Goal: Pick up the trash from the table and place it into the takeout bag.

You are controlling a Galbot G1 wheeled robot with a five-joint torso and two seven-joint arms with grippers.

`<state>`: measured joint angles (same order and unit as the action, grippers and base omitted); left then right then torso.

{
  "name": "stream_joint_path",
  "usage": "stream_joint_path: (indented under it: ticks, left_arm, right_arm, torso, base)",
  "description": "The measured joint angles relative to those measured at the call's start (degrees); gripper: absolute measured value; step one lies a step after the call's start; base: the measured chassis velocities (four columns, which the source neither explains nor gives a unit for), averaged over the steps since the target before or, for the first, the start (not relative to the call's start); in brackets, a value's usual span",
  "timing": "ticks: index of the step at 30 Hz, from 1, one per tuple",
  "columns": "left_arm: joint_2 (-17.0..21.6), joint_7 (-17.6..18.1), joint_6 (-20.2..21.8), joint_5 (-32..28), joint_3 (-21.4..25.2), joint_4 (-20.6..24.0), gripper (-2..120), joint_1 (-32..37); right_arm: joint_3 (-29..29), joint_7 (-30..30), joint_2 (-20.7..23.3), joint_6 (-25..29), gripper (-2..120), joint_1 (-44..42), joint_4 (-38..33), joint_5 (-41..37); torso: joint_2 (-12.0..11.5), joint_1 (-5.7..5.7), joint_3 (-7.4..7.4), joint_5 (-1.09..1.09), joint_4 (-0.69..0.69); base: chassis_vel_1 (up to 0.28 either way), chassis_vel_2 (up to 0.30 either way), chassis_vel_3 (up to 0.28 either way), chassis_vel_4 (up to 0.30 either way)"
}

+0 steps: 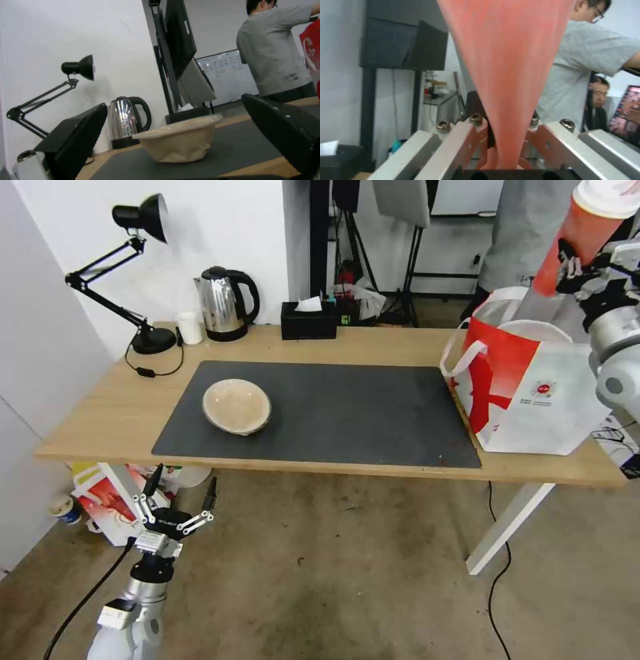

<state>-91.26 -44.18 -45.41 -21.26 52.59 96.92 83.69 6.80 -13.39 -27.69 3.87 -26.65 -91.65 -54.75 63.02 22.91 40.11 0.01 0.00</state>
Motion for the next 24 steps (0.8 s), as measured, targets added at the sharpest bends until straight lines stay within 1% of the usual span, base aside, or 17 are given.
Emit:
stream_joint_path:
  ticks: [5, 8, 9, 10, 12, 13, 14, 18, 19, 21, 22, 24]
  left_arm:
    - [0.0, 0.0, 0.0, 0.2, 0.0, -0.1, 100, -0.1]
    - [0.0, 0.0, 0.0, 0.3, 0.0, -0.3, 100, -0.1]
    - [0.0, 0.0, 0.0, 0.3, 0.0, -0.3, 100, -0.1]
    - [0.0, 0.0, 0.0, 0.3, 0.0, -0.3, 100, -0.2]
    - [0.0, 0.0, 0.0, 0.3, 0.0, -0.3, 100, -0.2]
    - [0.0, 0.0, 0.0, 0.3, 0.0, -0.3, 100, -0.3]
    - [0.0, 0.0, 0.0, 0.3, 0.0, -0.3, 100, -0.3]
    - [0.0, 0.0, 0.1, 0.4, 0.1, -0.5, 100, -0.4]
    - [0.0, 0.0, 0.1, 0.4, 0.1, -0.5, 100, -0.4]
    - [0.0, 0.0, 0.2, 0.4, 0.1, -0.5, 100, -0.4]
    - [0.0, 0.0, 0.2, 0.4, 0.1, -0.5, 100, -0.4]
    - [0.0, 0.0, 0.2, 0.4, 0.1, -0.5, 100, -0.4]
  right_arm:
    - [-0.4, -1.2, -0.2, -0.5, 3, 0.6, 1.0, 0.9]
    - [-0.4, -1.8, -0.3, -1.7, 15, 0.5, 0.7, 1.2]
    - [-0.4, -1.8, -0.3, -1.7, 15, 0.5, 0.7, 1.2]
    - [-0.5, -1.9, -0.5, -2.0, 21, 0.5, 0.6, 1.4]
    - [-0.9, -2.1, -0.7, -2.3, 28, 0.6, 0.6, 1.6]
    - [-1.2, -2.3, -0.7, -2.4, 34, 0.7, 0.6, 1.7]
    - [-1.2, -2.3, -0.7, -2.4, 34, 0.7, 0.6, 1.7]
    - [-1.6, -2.9, -1.0, -2.8, 52, 1.1, 0.2, 1.7]
    - [-1.6, -2.9, -1.0, -2.8, 52, 1.1, 0.2, 1.7]
    - [-1.7, -3.1, -1.0, -3.3, 62, 1.0, 0.0, 1.6]
    - [-1.7, -3.1, -1.0, -3.3, 62, 1.0, 0.0, 1.6]
    - [-1.8, -3.3, -1.0, -3.8, 71, 0.9, -0.4, 1.4]
  torso:
    - [0.0, 0.00, 0.00, -0.01, 0.00]
    - [0.0, 0.00, 0.00, -0.01, -0.01]
    - [0.0, 0.00, 0.00, -0.01, -0.01]
    - [0.0, 0.00, 0.00, -0.01, 0.00]
    - [0.0, 0.00, 0.00, 0.00, 0.00]
    - [0.0, 0.00, 0.00, -0.01, 0.00]
    - [0.0, 0.00, 0.00, -0.01, 0.00]
    - [0.0, 0.00, 0.00, -0.01, 0.00]
    - [0.0, 0.00, 0.00, -0.01, 0.00]
    - [0.0, 0.00, 0.00, -0.01, 0.00]
    - [0.0, 0.00, 0.00, -0.01, 0.00]
    - [0.0, 0.00, 0.00, -0.01, 0.00]
  base:
    - [0.000, 0.000, 0.000, 0.000]
    - [0.000, 0.000, 0.000, 0.000]
    - [0.000, 0.000, 0.000, 0.000]
    - [0.000, 0.000, 0.000, 0.000]
    - [0.000, 0.000, 0.000, 0.000]
    - [0.000, 0.000, 0.000, 0.000]
    - [0.000, 0.000, 0.000, 0.000]
    - [0.000, 0.000, 0.000, 0.000]
    - [0.000, 0.000, 0.000, 0.000]
    - [0.000, 0.000, 0.000, 0.000]
    - [0.000, 0.000, 0.000, 0.000]
    - [0.000, 0.000, 0.000, 0.000]
